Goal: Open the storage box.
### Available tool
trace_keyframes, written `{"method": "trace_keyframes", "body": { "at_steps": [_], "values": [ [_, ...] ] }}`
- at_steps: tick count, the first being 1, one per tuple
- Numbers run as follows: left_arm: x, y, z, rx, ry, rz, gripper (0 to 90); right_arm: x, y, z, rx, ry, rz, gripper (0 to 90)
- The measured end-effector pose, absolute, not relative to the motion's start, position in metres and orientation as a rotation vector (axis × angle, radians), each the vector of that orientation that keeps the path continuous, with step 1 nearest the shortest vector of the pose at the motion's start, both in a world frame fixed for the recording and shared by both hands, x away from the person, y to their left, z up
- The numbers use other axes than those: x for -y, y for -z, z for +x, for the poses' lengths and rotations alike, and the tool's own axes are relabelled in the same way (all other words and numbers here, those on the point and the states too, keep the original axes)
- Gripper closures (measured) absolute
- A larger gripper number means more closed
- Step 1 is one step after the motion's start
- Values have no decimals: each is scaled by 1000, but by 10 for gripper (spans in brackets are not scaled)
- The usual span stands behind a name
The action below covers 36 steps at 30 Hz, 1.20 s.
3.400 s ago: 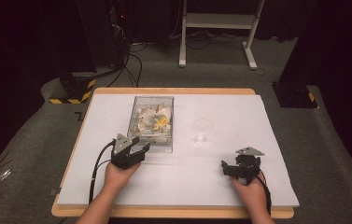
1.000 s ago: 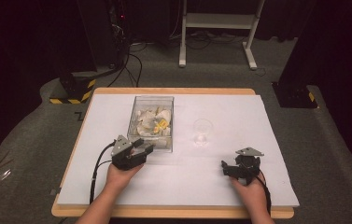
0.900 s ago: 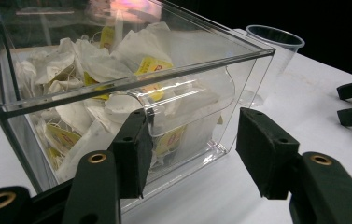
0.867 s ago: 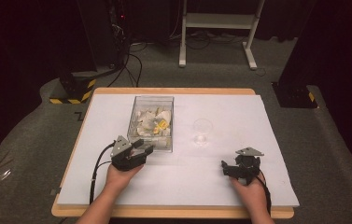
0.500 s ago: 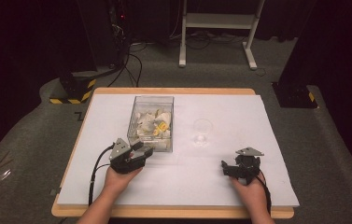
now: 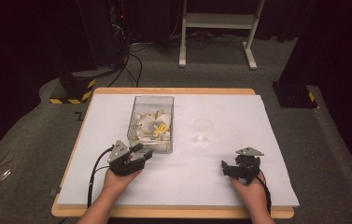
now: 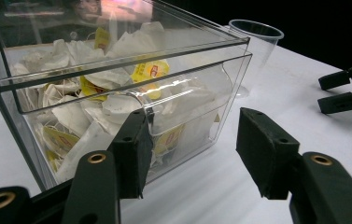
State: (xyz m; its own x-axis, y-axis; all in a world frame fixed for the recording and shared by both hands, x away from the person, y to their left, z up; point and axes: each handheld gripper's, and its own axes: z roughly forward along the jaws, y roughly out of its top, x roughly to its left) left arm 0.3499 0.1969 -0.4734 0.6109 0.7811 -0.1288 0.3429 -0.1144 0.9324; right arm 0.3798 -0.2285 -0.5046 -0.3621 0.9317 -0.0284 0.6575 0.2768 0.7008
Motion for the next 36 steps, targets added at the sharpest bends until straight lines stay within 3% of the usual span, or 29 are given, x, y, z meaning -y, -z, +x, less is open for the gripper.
{"method": "trace_keyframes", "body": {
  "at_steps": [36],
  "values": [
    [-199,470,333,-931,-456,1724,468,228,504,379,-2116,-842,1430,94]
  ]
}}
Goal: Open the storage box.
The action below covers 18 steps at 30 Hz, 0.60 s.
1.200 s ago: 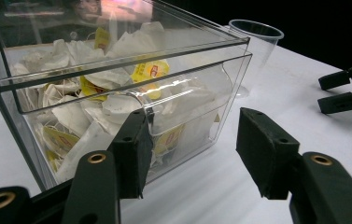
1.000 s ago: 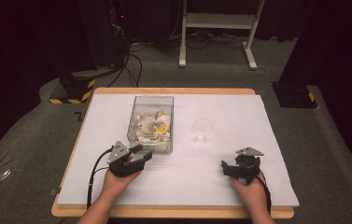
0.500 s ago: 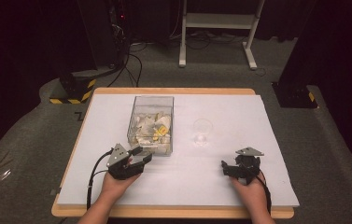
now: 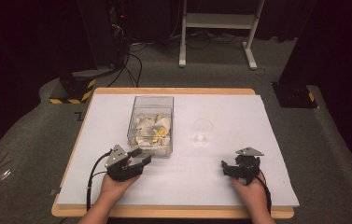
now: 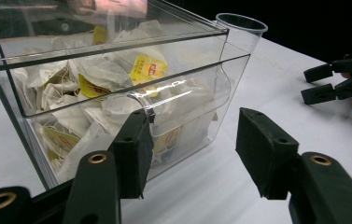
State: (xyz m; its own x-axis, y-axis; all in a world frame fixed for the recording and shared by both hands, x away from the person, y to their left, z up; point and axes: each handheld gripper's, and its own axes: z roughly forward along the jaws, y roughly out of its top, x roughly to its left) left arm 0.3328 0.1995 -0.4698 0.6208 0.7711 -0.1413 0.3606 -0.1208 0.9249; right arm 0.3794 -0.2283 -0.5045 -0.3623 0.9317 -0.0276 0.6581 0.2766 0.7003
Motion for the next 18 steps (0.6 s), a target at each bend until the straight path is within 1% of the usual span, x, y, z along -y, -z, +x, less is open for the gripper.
{"method": "trace_keyframes", "body": {
  "at_steps": [11,18],
  "values": [
    [-203,468,324,-920,-444,1723,478,228,504,379,-2118,-842,1429,97],
    [-204,468,310,-906,-447,1729,478,228,504,379,-2117,-843,1428,100]
  ]
}}
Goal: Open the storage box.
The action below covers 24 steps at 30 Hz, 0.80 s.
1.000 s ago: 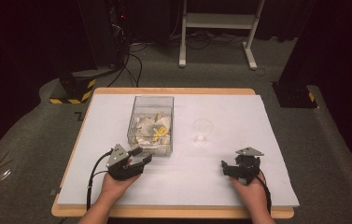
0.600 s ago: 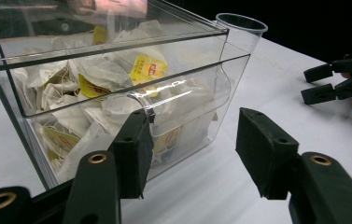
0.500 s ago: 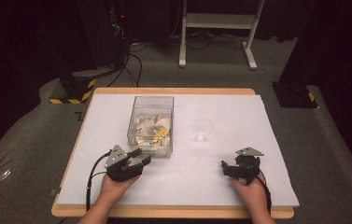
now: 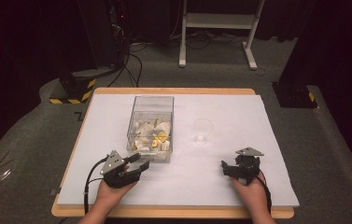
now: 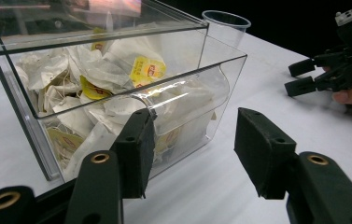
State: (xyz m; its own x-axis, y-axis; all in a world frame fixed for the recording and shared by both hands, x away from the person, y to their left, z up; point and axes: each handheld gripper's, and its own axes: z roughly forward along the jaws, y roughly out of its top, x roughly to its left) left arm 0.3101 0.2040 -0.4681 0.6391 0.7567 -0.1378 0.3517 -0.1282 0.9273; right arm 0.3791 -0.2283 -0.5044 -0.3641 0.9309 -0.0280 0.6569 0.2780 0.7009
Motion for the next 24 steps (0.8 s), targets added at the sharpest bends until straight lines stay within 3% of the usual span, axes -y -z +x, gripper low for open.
{"method": "trace_keyframes", "body": {
  "at_steps": [15,24],
  "values": [
    [-203,466,295,-932,-476,1736,502,228,504,379,-2119,-844,1427,102],
    [-210,447,286,-936,-618,1707,539,228,504,379,-2120,-844,1429,102]
  ]
}}
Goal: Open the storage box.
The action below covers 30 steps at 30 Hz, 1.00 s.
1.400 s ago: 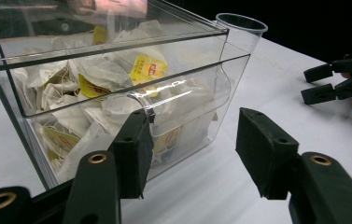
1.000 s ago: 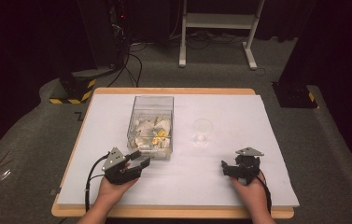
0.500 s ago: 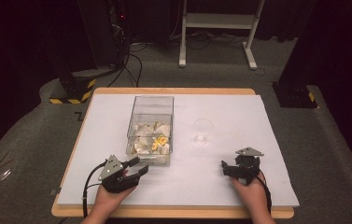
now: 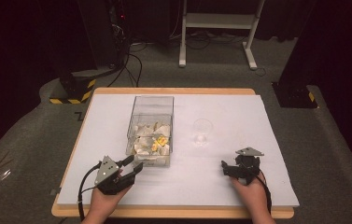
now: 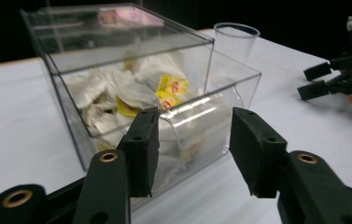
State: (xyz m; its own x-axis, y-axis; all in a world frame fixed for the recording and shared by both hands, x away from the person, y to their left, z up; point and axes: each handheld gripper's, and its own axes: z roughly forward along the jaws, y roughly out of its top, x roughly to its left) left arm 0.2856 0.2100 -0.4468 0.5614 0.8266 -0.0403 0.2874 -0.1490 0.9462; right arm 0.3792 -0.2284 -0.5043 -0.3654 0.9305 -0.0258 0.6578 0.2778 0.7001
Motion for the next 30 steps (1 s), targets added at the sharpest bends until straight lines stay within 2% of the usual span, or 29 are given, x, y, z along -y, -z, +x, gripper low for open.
{"method": "trace_keyframes", "body": {
  "at_steps": [8,14,18,30],
  "values": [
    [-220,433,297,-983,-708,1667,578,228,504,379,-2118,-845,1428,102],
    [-226,431,319,-1059,-768,1670,567,228,504,379,-2119,-844,1428,102],
    [-228,442,332,-1118,-748,1656,567,228,504,379,-2119,-844,1427,102],
    [-223,453,339,-1150,-730,1669,602,228,504,379,-2118,-845,1428,102]
  ]
}}
